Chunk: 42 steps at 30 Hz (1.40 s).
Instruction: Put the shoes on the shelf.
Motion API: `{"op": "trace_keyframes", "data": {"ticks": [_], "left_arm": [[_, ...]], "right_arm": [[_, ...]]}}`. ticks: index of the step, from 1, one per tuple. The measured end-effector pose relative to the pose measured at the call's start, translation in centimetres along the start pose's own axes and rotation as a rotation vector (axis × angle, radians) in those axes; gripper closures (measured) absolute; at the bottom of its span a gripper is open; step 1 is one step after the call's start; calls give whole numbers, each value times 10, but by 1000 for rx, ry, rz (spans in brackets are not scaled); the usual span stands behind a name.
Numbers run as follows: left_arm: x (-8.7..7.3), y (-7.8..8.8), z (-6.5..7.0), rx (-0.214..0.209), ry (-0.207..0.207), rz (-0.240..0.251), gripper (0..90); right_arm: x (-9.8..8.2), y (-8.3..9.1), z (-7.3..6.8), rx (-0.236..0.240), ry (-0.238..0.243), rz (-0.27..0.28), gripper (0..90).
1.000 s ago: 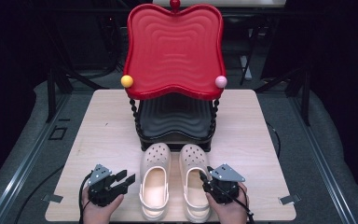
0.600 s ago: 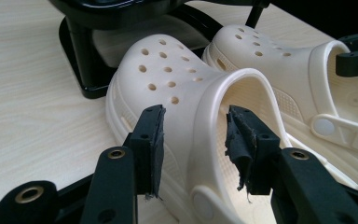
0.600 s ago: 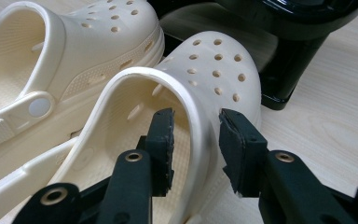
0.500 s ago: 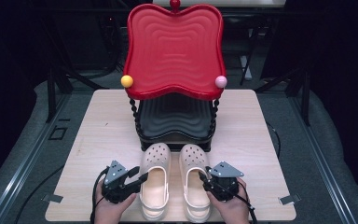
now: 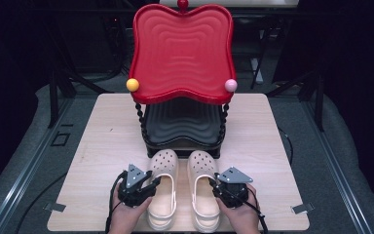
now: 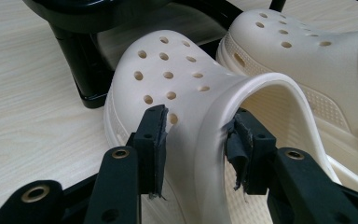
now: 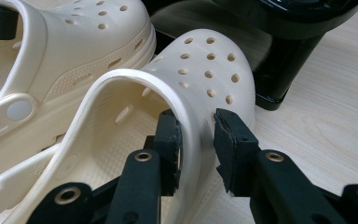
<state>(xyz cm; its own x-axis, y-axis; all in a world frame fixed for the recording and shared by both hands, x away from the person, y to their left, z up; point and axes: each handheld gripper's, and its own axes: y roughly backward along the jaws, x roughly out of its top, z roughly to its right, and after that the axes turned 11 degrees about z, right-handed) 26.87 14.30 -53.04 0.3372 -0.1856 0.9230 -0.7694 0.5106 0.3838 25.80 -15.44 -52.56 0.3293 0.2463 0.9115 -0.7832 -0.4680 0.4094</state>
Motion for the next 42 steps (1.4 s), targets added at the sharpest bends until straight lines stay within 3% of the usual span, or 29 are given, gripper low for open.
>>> {"op": "trace_keyframes", "data": {"ticks": [13, 14, 15, 17, 23, 26, 30, 31, 37, 42], "left_arm": [[-2, 1, -1, 24, -5, 8, 653], [-2, 1, 0, 27, -1, 16, 658], [-2, 2, 0, 27, -6, 10, 665], [-2, 3, 1, 27, -11, 14, 676], [-2, 7, 2, 22, -14, 15, 718], [-2, 9, 3, 10, -19, 7, 735], [-3, 12, 6, 5, -25, 6, 764], [-3, 12, 6, -4, -23, 3, 765], [-3, 13, 13, -25, -20, -7, 742], [-5, 14, 12, -20, -10, -6, 694]], "right_arm": [[-2, -1, -2, -19, -6, 23, 729], [0, 1, -2, -19, -2, -7, 732], [-2, -1, -3, -30, 0, 26, 734], [-1, 1, -4, -27, 6, 5, 734], [-2, 0, -6, -43, 15, 25, 738], [-1, 2, -6, -43, 22, 0, 754], [0, 3, -10, -81, 23, 3, 801], [1, 4, -11, -80, 21, -18, 802], [1, 3, -23, -83, 13, -20, 781], [0, 4, -20, -57, 8, -9, 746]]}}
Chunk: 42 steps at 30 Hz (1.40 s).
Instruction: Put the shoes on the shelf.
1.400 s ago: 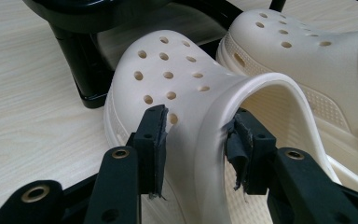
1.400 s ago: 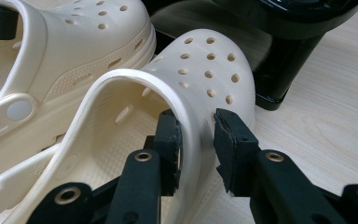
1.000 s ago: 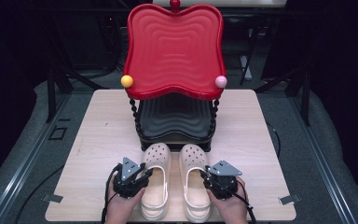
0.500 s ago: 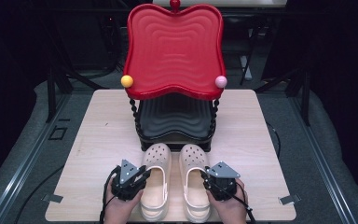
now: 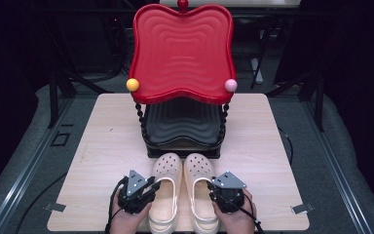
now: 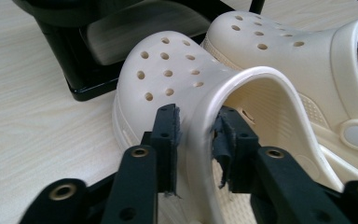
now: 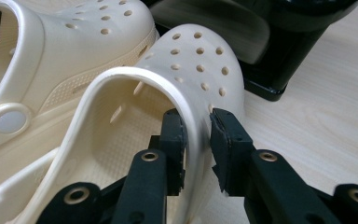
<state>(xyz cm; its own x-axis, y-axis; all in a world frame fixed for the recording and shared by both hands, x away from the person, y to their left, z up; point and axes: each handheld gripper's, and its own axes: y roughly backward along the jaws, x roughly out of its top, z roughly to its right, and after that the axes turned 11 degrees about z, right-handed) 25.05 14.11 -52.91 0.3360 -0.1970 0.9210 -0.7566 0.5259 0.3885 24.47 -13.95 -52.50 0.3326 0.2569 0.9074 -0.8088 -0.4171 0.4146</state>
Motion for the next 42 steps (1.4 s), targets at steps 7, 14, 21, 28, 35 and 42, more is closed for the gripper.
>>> {"op": "trace_keyframes", "data": {"ticks": [7, 14, 21, 28, 35, 42], "left_arm": [[-3, -2, 1, 6, -15, -7, 682], [-4, -2, 2, 16, -15, -9, 682], [-4, 1, 2, 40, -16, 0, 759], [-2, 7, -4, 63, 10, 10, 790], [3, 21, -12, 86, 45, 24, 819], [14, 39, -14, 103, 60, 60, 820]], "right_arm": [[-4, 0, 6, 30, 1, -30, 734], [-4, -1, 4, 23, 20, -30, 751], [-3, -1, 2, -6, -12, -7, 796], [-1, 6, 2, -25, -54, -15, 823], [-1, 15, 9, -47, -114, 28, 842], [9, 35, 8, -42, -126, 37, 843]]}}
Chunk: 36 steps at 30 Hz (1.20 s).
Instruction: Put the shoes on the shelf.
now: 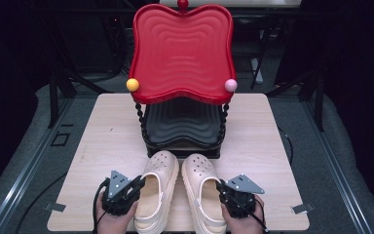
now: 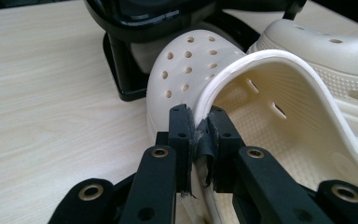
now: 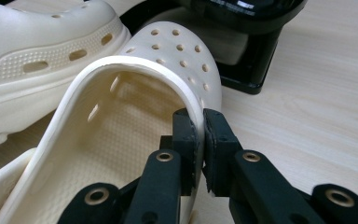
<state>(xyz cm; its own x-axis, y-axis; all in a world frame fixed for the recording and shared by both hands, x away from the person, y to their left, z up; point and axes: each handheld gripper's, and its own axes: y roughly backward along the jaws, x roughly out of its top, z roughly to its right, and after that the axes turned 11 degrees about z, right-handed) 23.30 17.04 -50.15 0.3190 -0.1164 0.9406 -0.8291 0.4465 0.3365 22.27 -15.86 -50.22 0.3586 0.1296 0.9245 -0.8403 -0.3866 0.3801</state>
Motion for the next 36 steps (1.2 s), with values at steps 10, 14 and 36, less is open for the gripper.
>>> {"op": "trace_keyframes", "data": {"ticks": [10, 14, 36], "left_arm": [[28, 24, -4, -6, 4, 79, 821], [41, 24, -5, -3, 0, 103, 822], [103, -33, -13, 81, -18, 163, 833]], "right_arm": [[28, 26, 2, 13, -39, 114, 844], [41, 26, 3, 11, -31, 141, 844], [106, -34, 17, -95, -8, 168, 845]]}}
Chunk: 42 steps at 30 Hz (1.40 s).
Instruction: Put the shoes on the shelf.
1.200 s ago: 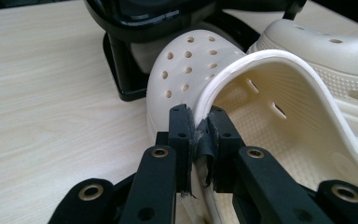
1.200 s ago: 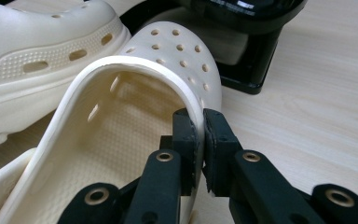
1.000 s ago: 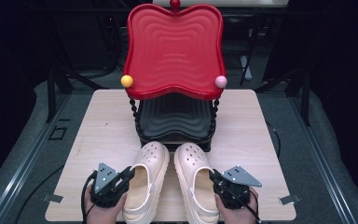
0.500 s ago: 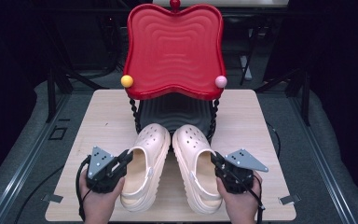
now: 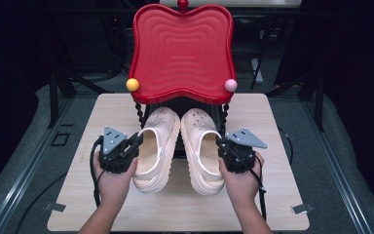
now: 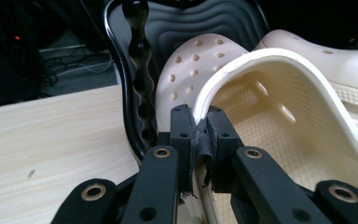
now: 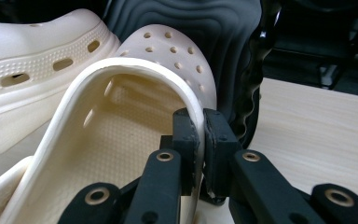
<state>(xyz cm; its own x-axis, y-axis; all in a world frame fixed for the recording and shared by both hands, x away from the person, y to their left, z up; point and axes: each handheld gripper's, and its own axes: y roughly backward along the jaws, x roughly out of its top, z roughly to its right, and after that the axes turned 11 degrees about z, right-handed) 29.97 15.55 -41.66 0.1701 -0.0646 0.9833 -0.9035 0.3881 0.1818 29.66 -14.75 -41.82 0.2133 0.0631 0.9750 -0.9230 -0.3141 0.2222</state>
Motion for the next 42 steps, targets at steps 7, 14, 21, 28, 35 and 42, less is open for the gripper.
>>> {"op": "trace_keyframes", "data": {"ticks": [7, 14, 21, 28, 35, 42], "left_arm": [[0, -22, 4, 28, -20, -8, 833], [0, -34, 3, 47, -6, 2, 833], [1, -36, 0, 52, 6, 19, 833], [4, -48, 2, 33, 14, 44, 833], [3, -63, 3, 28, -17, 75, 831], [-13, -72, 11, 2, -79, 59, 801]], "right_arm": [[7, -13, 1, -32, -18, 32, 845], [9, -24, 0, -44, -6, 39, 845], [9, -30, 4, -63, -13, 38, 845], [11, -39, -3, -62, -17, 53, 844], [13, -54, -8, -62, 18, 83, 843], [0, -66, -17, -59, 108, 43, 821]]}}
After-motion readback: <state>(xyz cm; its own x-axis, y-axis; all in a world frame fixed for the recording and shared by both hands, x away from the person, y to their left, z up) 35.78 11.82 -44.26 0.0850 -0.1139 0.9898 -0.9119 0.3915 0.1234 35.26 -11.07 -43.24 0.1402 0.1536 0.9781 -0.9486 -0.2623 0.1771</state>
